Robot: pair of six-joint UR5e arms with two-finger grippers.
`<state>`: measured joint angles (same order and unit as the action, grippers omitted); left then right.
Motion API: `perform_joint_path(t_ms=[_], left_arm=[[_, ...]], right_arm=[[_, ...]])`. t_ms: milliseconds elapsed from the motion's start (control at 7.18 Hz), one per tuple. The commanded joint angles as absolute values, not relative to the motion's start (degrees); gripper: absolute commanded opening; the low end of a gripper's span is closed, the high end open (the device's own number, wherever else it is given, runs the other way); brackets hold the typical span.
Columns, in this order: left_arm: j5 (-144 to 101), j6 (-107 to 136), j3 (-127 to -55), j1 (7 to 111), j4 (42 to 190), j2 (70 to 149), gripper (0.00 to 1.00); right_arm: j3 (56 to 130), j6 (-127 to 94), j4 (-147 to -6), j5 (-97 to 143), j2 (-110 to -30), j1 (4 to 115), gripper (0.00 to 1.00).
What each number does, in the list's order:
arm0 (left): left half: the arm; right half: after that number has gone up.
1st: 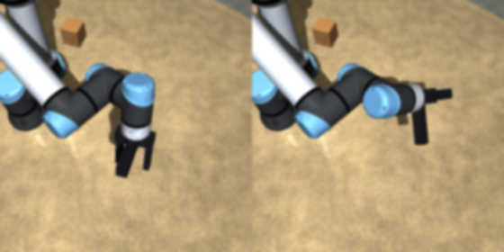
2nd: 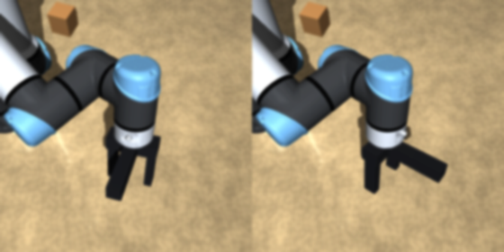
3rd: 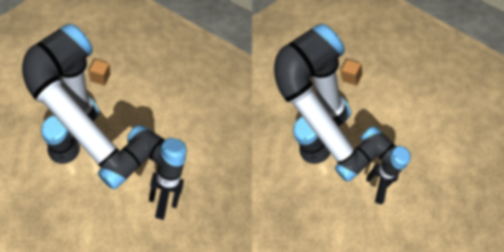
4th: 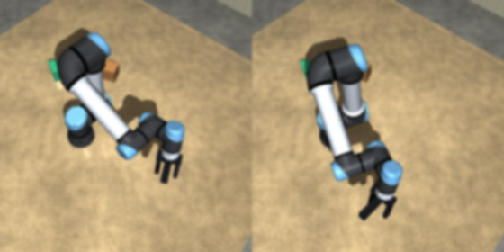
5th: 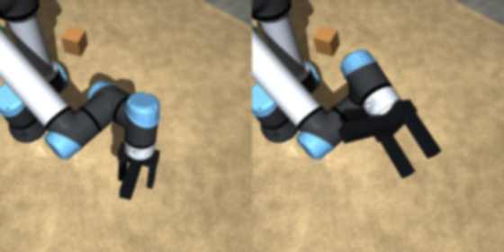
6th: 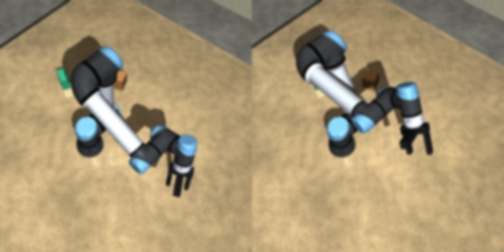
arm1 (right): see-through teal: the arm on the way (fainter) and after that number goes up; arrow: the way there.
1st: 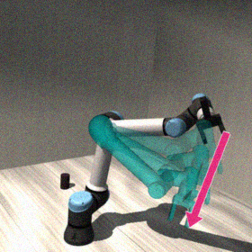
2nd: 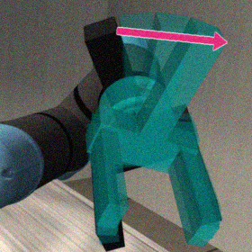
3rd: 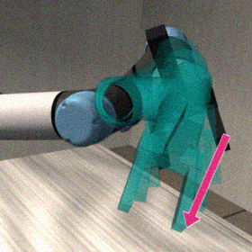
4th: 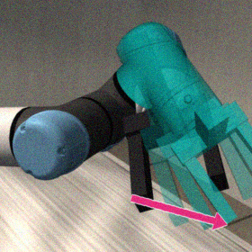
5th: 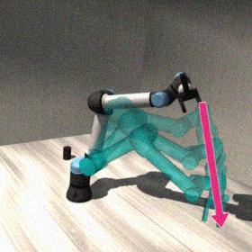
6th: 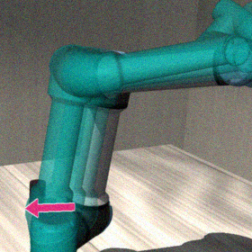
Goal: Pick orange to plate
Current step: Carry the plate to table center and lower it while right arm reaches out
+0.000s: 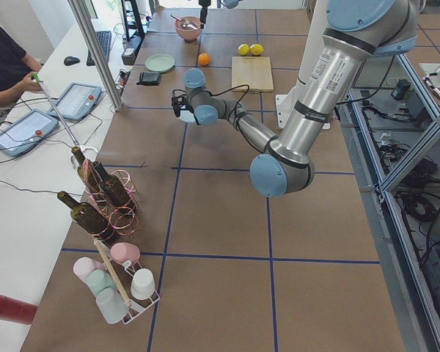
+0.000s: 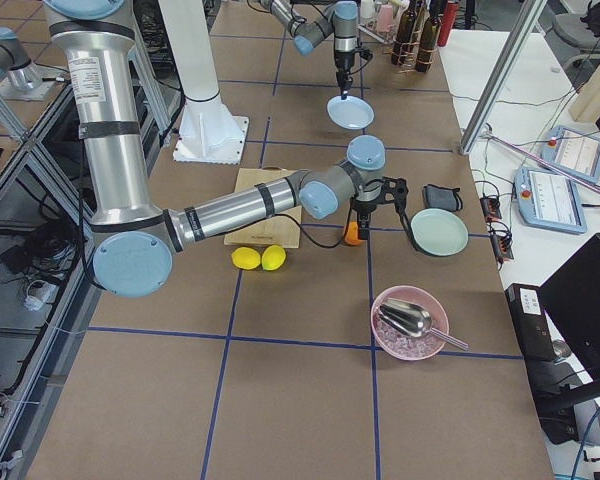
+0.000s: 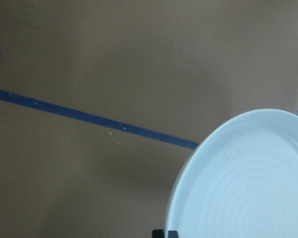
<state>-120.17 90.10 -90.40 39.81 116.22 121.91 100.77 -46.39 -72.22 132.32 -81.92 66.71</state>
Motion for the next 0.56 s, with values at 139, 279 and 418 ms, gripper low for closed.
perform_joint_path(t_ms=[139,279,418], left_arm=[[-113.0,96.8,-85.7,33.7,116.9,126.7,0.00],[-112.9,96.8,-84.1,33.0,116.9,127.9,0.00],[-112.9,96.7,-84.0,32.9,117.3,127.9,0.00]], right_arm=[[100.8,-51.8,-72.1,130.6,-79.6,63.6,1.00],[100.7,-51.8,-72.1,130.3,-79.6,63.2,1.00],[100.6,-51.8,-72.1,129.6,-79.3,62.5,1.00]])
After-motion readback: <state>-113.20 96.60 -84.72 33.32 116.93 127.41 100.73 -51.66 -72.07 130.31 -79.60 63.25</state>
